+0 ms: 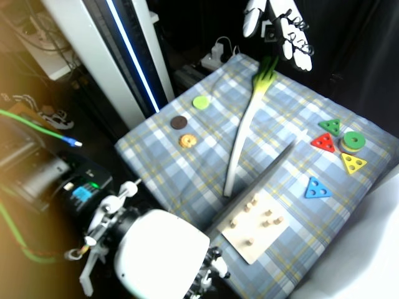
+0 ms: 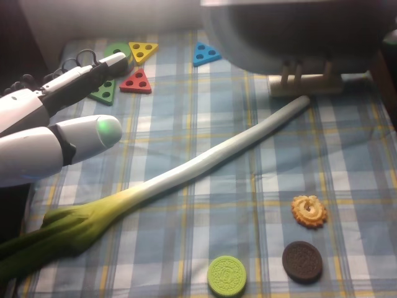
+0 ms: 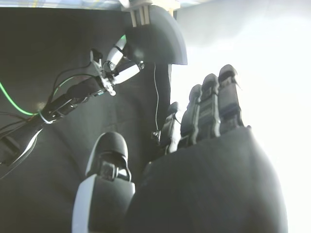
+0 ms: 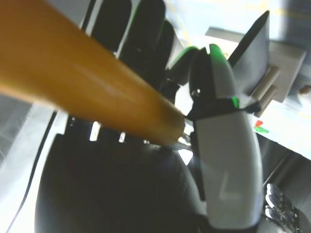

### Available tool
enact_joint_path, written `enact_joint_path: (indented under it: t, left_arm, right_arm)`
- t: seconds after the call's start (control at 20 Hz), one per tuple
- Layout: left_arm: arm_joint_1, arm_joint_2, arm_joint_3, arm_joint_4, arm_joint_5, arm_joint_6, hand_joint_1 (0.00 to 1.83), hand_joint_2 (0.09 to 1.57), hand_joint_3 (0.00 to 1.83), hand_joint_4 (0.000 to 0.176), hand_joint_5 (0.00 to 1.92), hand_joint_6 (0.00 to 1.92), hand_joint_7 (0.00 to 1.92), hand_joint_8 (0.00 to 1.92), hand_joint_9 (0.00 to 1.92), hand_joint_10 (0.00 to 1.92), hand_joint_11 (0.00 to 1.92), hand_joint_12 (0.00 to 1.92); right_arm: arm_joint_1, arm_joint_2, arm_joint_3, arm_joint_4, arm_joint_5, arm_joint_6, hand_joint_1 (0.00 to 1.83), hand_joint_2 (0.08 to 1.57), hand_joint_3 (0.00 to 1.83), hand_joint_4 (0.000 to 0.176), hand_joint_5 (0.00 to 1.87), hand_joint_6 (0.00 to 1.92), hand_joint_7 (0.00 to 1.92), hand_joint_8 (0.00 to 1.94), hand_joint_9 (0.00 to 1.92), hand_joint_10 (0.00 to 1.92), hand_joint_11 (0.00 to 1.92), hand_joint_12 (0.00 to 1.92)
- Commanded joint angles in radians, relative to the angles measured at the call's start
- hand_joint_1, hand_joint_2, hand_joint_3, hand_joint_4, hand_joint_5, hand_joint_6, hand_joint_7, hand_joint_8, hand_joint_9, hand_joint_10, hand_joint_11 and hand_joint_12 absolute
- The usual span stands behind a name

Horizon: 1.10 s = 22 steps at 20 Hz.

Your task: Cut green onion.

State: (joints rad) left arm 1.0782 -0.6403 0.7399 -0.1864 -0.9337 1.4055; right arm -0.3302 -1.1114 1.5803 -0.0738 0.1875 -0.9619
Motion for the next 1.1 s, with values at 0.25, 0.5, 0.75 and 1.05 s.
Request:
enact_joint_path:
  t: [0.25,0.5,0.75,1.05]
  left_arm:
    - [-0.009,-0.008,0.005,-0.010,-0.117,-0.007,0.00,1.24,0.00,0.176,0.02,0.00,0.00,0.00,0.00,0.00,0.00,0.00]
    - [-0.009,-0.009,0.004,-0.012,-0.117,-0.008,0.00,1.25,0.00,0.176,0.04,0.01,0.00,0.00,0.00,0.00,0.00,0.00]
    - [-0.009,-0.010,0.004,-0.013,-0.116,-0.008,0.00,1.24,0.00,0.176,0.03,0.00,0.02,0.01,0.00,0.00,0.00,0.00]
    - [-0.009,-0.011,0.004,-0.013,-0.114,-0.008,0.00,1.24,0.00,0.176,0.00,0.00,0.00,0.00,0.00,0.00,0.00,0.00]
  right_arm:
    - [-0.006,0.024,-0.009,0.034,0.140,0.004,1.52,1.23,0.00,0.168,1.01,1.92,1.25,1.94,1.45,1.92,1.55,1.92]
    - [-0.005,0.048,-0.026,0.043,0.164,0.004,1.45,1.22,0.00,0.164,1.02,1.92,1.21,1.94,1.37,1.92,1.46,1.92]
    - [-0.004,0.097,-0.071,0.079,0.244,0.004,1.39,1.24,0.00,0.176,0.99,1.92,1.20,1.94,1.25,1.92,0.23,1.91]
    - [-0.004,0.121,-0.089,0.091,0.326,0.049,1.37,1.24,0.00,0.176,1.03,1.92,1.27,1.94,1.44,1.92,1.52,1.92]
